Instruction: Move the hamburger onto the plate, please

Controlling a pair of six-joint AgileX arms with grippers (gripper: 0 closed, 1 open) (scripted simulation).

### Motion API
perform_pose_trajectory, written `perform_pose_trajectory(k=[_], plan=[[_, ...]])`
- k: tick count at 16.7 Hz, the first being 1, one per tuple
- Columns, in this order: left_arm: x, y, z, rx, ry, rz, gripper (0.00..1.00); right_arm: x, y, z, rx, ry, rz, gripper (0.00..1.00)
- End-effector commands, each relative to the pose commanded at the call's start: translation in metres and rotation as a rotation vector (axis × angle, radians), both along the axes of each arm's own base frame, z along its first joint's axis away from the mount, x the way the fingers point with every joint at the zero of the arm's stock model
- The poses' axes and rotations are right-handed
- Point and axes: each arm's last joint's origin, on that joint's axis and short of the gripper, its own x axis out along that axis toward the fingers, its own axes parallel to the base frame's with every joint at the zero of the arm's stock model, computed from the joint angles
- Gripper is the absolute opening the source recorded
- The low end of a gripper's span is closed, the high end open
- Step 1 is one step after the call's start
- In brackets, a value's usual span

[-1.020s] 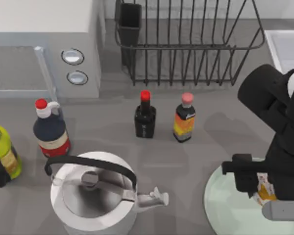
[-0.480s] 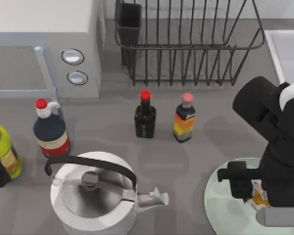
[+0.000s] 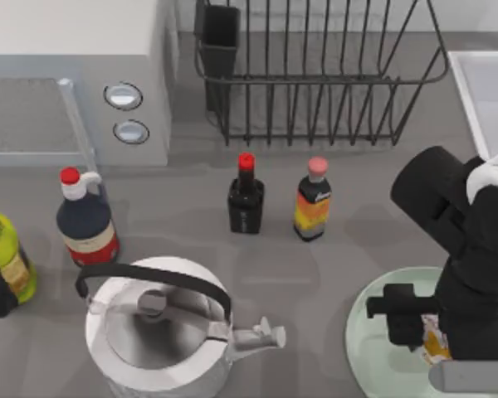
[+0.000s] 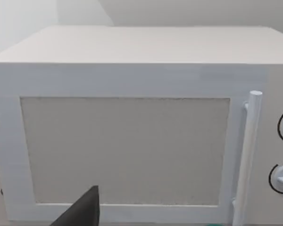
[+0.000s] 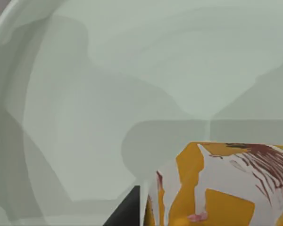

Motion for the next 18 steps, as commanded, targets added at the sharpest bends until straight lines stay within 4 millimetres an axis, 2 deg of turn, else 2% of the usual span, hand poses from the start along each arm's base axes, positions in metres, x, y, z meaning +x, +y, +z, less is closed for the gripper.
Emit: perform_pose_trajectory(k=[12,18], plan=[[0.0,0.0,0.0,0.0,0.0,0.0,1.0,0.0,0.0,0.0,0.0,0.0,0.0,0.98],[0.0,0.0,0.0,0.0,0.0,0.0,1.0,0.0,0.0,0.0,0.0,0.0,0.0,1.0]])
